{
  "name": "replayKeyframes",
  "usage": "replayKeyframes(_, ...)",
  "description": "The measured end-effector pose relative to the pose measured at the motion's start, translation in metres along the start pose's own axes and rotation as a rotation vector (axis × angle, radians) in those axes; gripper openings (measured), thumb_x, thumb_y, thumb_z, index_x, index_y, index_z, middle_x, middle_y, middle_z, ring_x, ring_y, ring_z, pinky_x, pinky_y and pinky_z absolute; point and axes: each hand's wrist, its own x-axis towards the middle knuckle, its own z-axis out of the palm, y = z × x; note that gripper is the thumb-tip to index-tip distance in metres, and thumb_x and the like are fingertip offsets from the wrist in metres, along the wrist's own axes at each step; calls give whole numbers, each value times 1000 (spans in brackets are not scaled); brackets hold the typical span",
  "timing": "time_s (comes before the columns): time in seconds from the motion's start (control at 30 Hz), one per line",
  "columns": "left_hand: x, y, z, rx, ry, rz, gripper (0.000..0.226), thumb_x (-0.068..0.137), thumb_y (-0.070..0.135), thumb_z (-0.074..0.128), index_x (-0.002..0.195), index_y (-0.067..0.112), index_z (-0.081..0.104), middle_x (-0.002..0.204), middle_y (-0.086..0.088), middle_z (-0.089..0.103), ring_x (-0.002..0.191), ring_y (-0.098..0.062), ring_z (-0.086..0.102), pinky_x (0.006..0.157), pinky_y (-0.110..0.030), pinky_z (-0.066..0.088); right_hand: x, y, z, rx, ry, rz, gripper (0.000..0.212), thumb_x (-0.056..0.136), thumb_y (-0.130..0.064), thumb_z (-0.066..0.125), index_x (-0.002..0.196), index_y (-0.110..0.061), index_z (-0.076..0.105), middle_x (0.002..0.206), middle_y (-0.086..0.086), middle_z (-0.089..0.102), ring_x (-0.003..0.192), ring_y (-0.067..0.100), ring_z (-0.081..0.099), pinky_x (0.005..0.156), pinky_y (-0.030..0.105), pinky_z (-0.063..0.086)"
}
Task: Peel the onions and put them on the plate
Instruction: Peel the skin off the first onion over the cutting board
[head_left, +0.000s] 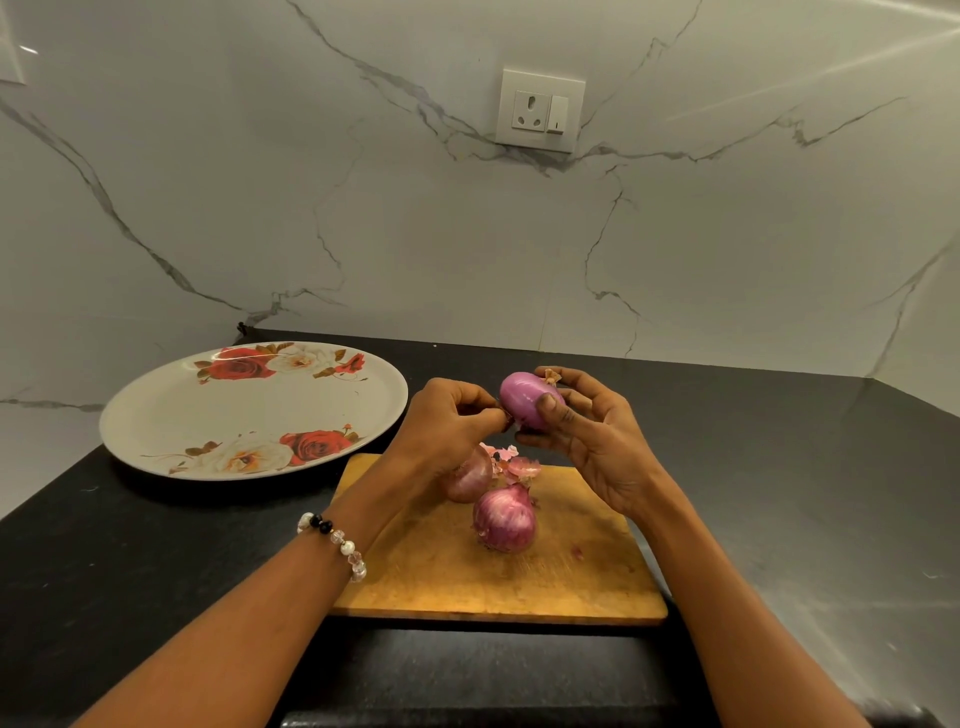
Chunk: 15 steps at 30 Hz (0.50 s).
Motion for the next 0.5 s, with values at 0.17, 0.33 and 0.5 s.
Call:
replayKeyframes(0.17, 0, -1, -1, -14, 0, 11, 7, 87, 13, 64, 86, 14, 71, 76, 2, 67, 77, -15, 64, 70, -21, 52, -2, -3, 0, 55, 24, 27, 43, 79, -16, 65, 121, -9, 59, 120, 13, 62, 99, 31, 70, 71, 36, 62)
replayKeyframes(0.33, 2, -1, -4, 49, 73, 34, 11, 85, 26, 68, 82, 16, 72, 74, 3, 67, 75, -15, 63, 74, -32, 53, -2, -6, 1, 94, 56, 17, 38, 79, -19, 63, 116, -9, 62, 128, 19, 53, 94, 29, 66, 65, 32, 61)
replayKeyframes(0.5, 5, -6, -4, 135, 147, 37, 11, 84, 32, 68, 75, 26, 70, 72, 8, 68, 76, -15, 63, 84, -52, 51, -2, -5, 0, 99, 64, 8, 33, 86, -21, 68, 116, -9, 63, 128, 22, 53, 91, 28, 62, 61, 29, 60)
